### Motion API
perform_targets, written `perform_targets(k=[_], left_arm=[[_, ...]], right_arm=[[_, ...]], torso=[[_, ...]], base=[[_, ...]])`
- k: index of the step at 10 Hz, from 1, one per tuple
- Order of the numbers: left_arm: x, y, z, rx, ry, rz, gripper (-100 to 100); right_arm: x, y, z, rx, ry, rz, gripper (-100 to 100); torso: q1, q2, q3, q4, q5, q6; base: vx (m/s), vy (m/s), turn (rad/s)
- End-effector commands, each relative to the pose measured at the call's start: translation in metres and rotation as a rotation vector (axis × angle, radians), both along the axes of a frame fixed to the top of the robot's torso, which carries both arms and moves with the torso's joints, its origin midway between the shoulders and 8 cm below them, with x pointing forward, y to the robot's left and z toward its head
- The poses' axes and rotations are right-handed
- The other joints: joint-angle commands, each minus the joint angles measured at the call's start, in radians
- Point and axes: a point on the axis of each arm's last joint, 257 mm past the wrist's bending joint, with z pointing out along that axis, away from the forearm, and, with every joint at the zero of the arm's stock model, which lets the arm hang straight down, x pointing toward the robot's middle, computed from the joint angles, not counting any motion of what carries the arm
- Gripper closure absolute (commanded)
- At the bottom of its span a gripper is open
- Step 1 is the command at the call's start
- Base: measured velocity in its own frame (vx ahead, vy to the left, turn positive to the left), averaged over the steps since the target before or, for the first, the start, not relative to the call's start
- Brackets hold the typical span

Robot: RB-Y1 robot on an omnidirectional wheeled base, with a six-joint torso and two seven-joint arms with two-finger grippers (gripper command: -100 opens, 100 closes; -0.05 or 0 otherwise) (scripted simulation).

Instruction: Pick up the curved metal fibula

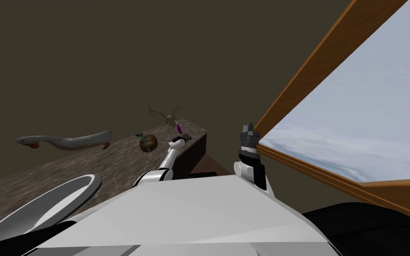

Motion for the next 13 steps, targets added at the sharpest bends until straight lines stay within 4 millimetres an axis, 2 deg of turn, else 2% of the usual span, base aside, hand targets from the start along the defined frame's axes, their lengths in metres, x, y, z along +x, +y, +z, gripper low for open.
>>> perform_targets(k=[1,2,3,4,6,7,8,9,11,12,13], left_arm=[[0.004,-0.007,-0.004,0.000,0.013,-0.008,-100],[-0.001,-0.007,-0.018,-0.001,0.044,-0.008,-100],[-0.003,-0.007,-0.022,-0.001,0.052,-0.008,-100],[0.012,-0.016,-0.002,0.006,0.003,-0.012,-100],[0.018,-0.025,-0.007,0.009,0.024,-0.022,-100],[0.013,-0.024,-0.020,0.010,0.052,-0.022,-100],[0.029,-0.032,0.003,0.020,-0.004,-0.024,-100],[0.033,-0.037,0.003,0.023,0.004,-0.030,-100],[0.027,-0.039,-0.014,0.027,0.047,-0.034,-100],[0.026,-0.039,-0.016,0.027,0.052,-0.034,-100],[0.040,-0.047,0.005,0.039,0.004,-0.036,-100]], right_arm=[[0.000,0.000,0.000,0.000,0.000,0.000,0],[0.000,0.000,0.000,0.000,0.000,0.000,0],[0.000,0.000,0.000,0.000,0.000,0.000,0],[0.000,0.000,0.000,0.000,0.000,0.000,0],[0.000,0.000,0.000,0.000,0.000,0.000,0],[0.000,0.000,0.000,0.000,0.000,0.000,0],[0.000,0.000,0.000,0.000,0.000,0.000,0],[0.000,0.000,0.000,0.000,0.000,0.000,0],[0.000,0.000,0.000,0.000,0.000,0.000,0],[0.000,0.000,0.000,0.000,0.000,0.000,0],[0.000,0.000,0.000,0.000,0.000,0.000,0]], torso=[[0.000,0.000,0.000,0.000,0.000,0.000],[-0.001,-0.001,0.000,0.000,0.000,0.000],[-0.001,-0.001,-0.001,-0.001,0.000,0.000],[-0.002,-0.002,-0.001,-0.001,0.000,0.000],[0.000,0.000,0.000,0.000,0.000,0.000],[-0.001,0.000,0.000,0.000,0.000,0.000],[-0.001,-0.001,-0.001,0.000,0.000,0.000],[0.000,0.000,0.000,0.000,0.000,0.000],[-0.001,-0.001,0.000,0.000,0.000,0.000],[-0.002,-0.002,-0.001,-0.001,0.000,0.000],[-0.002,-0.002,-0.001,-0.001,0.000,0.000]], base=[[-0.027,0.021,-0.021],[-0.009,0.006,-0.008],[0.000,0.000,0.000],[-0.038,0.029,0.129],[-0.044,0.025,0.006],[-0.010,0.006,-0.009],[-0.049,0.037,0.093],[-0.054,0.036,0.062],[-0.013,0.011,-0.006],[0.000,0.000,0.000],[-0.042,0.021,0.105]])
